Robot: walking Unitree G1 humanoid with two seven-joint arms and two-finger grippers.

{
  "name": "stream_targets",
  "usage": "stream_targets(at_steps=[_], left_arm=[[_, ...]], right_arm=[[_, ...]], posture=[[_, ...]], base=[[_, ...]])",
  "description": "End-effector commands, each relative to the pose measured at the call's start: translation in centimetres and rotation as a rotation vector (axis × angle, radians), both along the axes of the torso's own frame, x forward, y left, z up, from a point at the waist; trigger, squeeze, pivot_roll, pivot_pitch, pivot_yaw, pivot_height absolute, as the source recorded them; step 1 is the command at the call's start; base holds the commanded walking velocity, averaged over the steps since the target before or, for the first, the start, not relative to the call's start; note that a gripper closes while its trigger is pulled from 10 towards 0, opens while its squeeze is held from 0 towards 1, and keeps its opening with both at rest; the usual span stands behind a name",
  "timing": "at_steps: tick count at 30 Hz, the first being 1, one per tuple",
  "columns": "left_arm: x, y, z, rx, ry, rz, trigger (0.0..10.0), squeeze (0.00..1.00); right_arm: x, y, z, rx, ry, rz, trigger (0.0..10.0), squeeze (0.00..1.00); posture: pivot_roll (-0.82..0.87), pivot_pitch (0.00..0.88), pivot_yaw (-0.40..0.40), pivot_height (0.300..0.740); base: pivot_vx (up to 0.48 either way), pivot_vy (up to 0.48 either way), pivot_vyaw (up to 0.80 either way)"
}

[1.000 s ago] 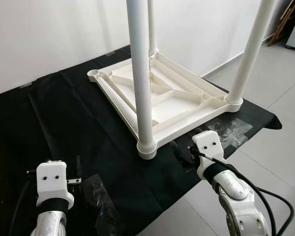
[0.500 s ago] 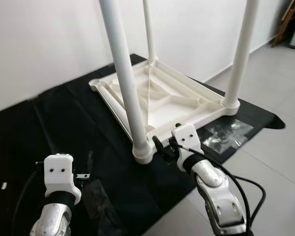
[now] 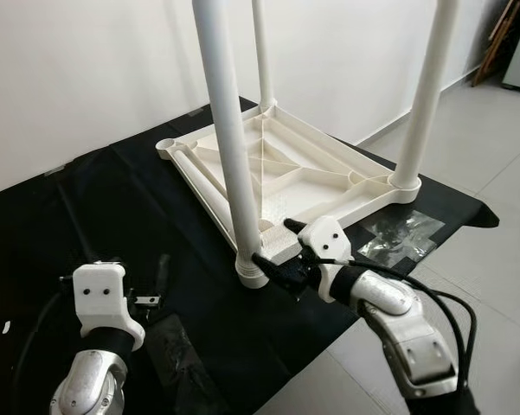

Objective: Building children table

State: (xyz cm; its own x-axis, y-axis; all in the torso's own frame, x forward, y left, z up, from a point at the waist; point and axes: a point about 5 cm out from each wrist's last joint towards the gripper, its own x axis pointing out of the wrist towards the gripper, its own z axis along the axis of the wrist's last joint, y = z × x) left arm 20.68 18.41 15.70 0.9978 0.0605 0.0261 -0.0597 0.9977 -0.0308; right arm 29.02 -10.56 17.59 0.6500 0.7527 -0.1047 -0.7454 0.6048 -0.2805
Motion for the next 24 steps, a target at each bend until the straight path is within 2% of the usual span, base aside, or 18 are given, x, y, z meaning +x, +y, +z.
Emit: stream_targets(at_steps=[1,2,3,4,7,10,15,16,19,20,22,23,24], left_arm=[[-0.1,0.7,-0.3,0.003,0.018,0.029,10.0,0.0],[-0.1,0.9,-0.2,0.006,0.015,0.046,10.0,0.0],[-0.1,0.9,-0.2,0.006,0.015,0.046,10.0,0.0],[-0.5,0.9,-0.3,0.013,0.011,0.054,10.0,0.0],[-1.0,0.7,-0.4,0.019,0.017,0.055,10.0,0.0],[-2.7,0.0,-0.5,0.035,0.025,0.034,10.0,0.0],[-3.3,-0.2,-0.2,0.022,0.006,0.021,10.0,0.0],[-3.6,-0.3,0.0,0.0,-0.006,0.018,10.0,0.0],[-3.9,-0.4,0.2,-0.017,-0.019,0.009,10.0,0.0],[-4.4,-0.6,0.6,-0.046,-0.038,-0.017,10.0,0.0],[-4.7,-0.7,0.7,-0.062,-0.041,-0.033,10.0,0.0],[-4.9,-0.8,0.8,-0.076,-0.042,-0.044,10.0,0.0],[-5.2,-1.0,0.8,-0.098,-0.043,-0.057,10.0,0.0]], right_arm=[[0.3,0.7,0.4,-0.013,-0.013,0.076,10.0,0.0],[1.1,0.7,1.0,-0.033,-0.025,0.108,10.0,0.0],[1.1,0.7,1.0,-0.033,-0.025,0.108,10.0,0.0],[2.0,0.7,1.9,-0.04,-0.039,0.126,10.0,0.0],[2.9,0.7,2.7,-0.039,-0.045,0.145,10.0,0.0],[4.4,0.6,4.6,-0.007,-0.024,0.233,10.0,0.0],[4.7,0.7,5.1,0.009,0.007,0.31,10.0,0.0],[5.0,0.9,5.3,0.007,0.02,0.362,10.0,0.0],[5.3,1.1,5.6,0.004,0.026,0.395,10.0,0.0],[6.0,1.5,6.2,0.0,0.027,0.43,10.0,0.0],[6.2,1.6,6.5,-0.006,0.027,0.449,9.8,0.0],[6.4,1.7,6.7,-0.015,0.027,0.467,5.4,0.0],[6.5,1.6,6.9,-0.023,0.031,0.486,0.0,0.0]], posture=[[-0.08,0.107,0.095,0.74],[-0.07,0.114,0.092,0.74],[-0.07,0.114,0.092,0.74],[-0.06,0.131,0.081,0.74],[-0.05,0.14,0.076,0.74],[-0.03,0.178,0.065,0.74],[-0.01,0.198,0.064,0.74],[0.0,0.211,0.063,0.74],[0.0,0.219,0.064,0.74],[0.01,0.234,0.062,0.74],[0.01,0.242,0.06,0.74],[0.01,0.244,0.06,0.74],[0.02,0.251,0.058,0.74]], base=[[0.0,0.0,0.0],[0.0,0.0,0.0],[0.0,0.0,0.0],[0.0,0.0,0.0],[0.0,0.0,0.0],[0.0,0.0,0.0],[0.0,0.0,0.0],[0.0,0.0,0.0],[0.0,0.0,0.0],[0.0,0.0,0.0],[0.0,0.0,0.0],[0.0,0.0,0.0],[0.0,0.0,0.0]])
